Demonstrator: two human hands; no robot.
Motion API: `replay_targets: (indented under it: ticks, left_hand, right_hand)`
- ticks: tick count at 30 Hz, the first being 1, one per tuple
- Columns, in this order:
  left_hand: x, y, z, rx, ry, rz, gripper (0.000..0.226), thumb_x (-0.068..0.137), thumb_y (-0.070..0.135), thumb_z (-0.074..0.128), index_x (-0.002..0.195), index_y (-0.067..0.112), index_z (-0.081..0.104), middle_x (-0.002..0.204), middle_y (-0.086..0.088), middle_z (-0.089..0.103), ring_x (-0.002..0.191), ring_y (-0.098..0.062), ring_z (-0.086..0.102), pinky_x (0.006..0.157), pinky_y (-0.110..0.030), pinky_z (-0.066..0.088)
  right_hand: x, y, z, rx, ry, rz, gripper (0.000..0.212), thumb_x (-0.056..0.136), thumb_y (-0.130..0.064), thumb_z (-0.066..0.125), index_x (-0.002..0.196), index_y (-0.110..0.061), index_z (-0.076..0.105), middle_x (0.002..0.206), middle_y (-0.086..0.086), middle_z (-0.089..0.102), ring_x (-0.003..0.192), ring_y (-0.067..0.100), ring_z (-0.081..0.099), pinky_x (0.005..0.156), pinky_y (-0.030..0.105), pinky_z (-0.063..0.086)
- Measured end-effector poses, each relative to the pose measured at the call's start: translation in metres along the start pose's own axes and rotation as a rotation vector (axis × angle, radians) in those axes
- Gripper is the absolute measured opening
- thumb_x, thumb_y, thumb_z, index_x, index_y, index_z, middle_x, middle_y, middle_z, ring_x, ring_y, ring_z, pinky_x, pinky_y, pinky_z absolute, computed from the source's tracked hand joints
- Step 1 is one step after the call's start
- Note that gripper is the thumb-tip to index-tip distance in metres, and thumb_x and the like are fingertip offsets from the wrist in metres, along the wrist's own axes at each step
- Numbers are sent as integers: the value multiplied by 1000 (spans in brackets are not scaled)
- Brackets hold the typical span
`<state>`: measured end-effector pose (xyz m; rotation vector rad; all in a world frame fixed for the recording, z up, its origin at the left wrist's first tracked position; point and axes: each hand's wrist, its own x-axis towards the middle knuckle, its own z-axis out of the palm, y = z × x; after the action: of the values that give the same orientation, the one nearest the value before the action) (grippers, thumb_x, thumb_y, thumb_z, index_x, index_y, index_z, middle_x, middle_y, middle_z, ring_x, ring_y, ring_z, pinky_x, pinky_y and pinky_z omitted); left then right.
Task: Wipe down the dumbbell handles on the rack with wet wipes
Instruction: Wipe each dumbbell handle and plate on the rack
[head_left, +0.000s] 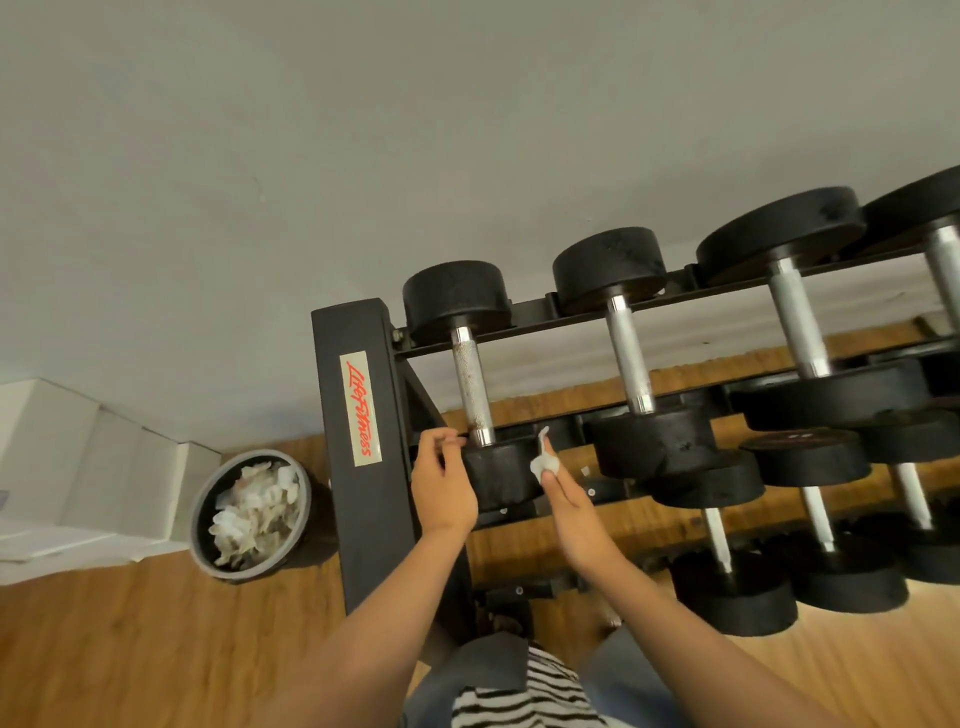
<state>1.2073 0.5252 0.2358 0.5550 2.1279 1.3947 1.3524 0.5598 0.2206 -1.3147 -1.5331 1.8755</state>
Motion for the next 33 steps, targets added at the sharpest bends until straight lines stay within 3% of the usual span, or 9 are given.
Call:
replay_targets:
  ticks: [4,7,12,16,18,22,26,28,33]
  left_hand:
    - [0,1,-2,-60,1,-33,18,103,17,42,103,10,59,96,3,66,89,-3,58,64,0,38]
    - [0,1,-3,-89,1,-55,17,103,17,42,101,11,58,95,3,67,91,-8,60,69,-12,42]
    - [0,1,-4,-96,-14,-55,17,103,18,42,100,12,58,95,3,67,92,-9,61,74,-21,41]
    - [-1,1,-4,-93,-14,-60,17,103,18,43,103,10,57,94,3,67,89,-3,60,70,-13,42]
    - [0,0,-3,-102,-12,-49,16,103,17,43,103,9,57,95,2,66,86,-1,60,69,-8,43]
    - [-1,-1,-3,-147,-15,-55,16,102,16,44,104,8,58,97,-1,66,93,-10,62,70,-6,45]
    - [3,6,-16,-240,-136,-122,22,104,17,41,106,11,62,109,-4,64,106,-16,59,87,-24,46]
    - [1,9,-34,-290,-190,-137,26,104,18,39,110,15,64,116,-4,64,111,-16,59,86,-24,47]
    - [-28,5,-67,-260,-187,75,32,101,0,42,127,8,59,126,0,63,121,-7,56,102,-17,43]
  right_hand:
    - [-1,-1,-1,54,4,87,47,106,-31,31,150,-16,34,147,1,44,138,15,37,116,31,27]
    - [9,-14,-3,96,-2,178,41,107,-28,30,142,-12,44,133,2,52,128,15,44,107,29,31]
    - [-2,-9,2,84,23,190,44,106,-33,31,144,-14,43,139,5,52,133,21,44,114,36,31]
    - [-28,-12,19,-95,50,-29,53,106,-29,31,155,-25,12,153,-16,19,141,-1,18,106,5,16]
    - [-34,-13,25,-243,41,-183,56,106,-25,31,152,-32,-2,156,-19,0,143,-7,1,107,1,5]
    - [-23,-21,32,-608,22,-399,64,105,-15,34,148,-30,-12,158,-13,-20,146,-2,-15,115,15,-3]
    - [-10,-30,46,-1122,79,-648,84,77,-1,74,149,-4,30,157,15,28,146,28,24,115,47,21]
    - [-12,-24,48,-1263,40,-743,89,64,-1,83,144,-4,44,152,15,39,142,30,33,112,48,27]
    - [-7,-28,48,-1346,3,-808,90,60,-4,87,141,-8,48,151,11,41,141,26,34,112,47,25]
